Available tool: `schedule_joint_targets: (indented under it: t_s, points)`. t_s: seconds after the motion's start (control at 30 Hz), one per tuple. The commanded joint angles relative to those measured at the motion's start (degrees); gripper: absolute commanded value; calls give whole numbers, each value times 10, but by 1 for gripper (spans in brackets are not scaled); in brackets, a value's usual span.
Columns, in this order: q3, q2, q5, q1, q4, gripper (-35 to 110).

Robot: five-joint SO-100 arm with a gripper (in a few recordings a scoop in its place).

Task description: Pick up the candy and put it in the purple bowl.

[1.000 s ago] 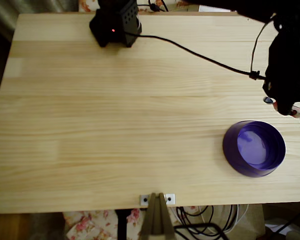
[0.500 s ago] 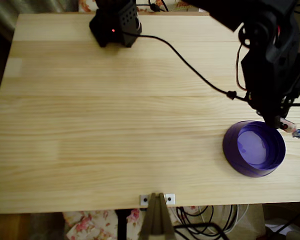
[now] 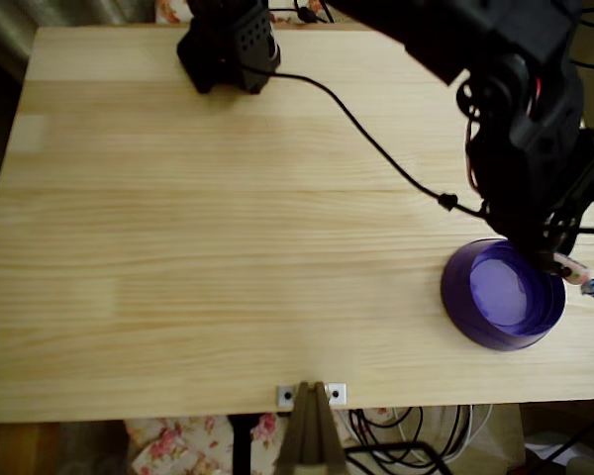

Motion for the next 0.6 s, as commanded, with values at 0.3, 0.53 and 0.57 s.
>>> schedule_joint_targets:
  t_s: [0.3,0.53,0.57]
  points:
    - [-120,-43,7,1,6,6]
    - [-124,-40,4,7,16,13]
    - [-123,-38,4,7,18,15]
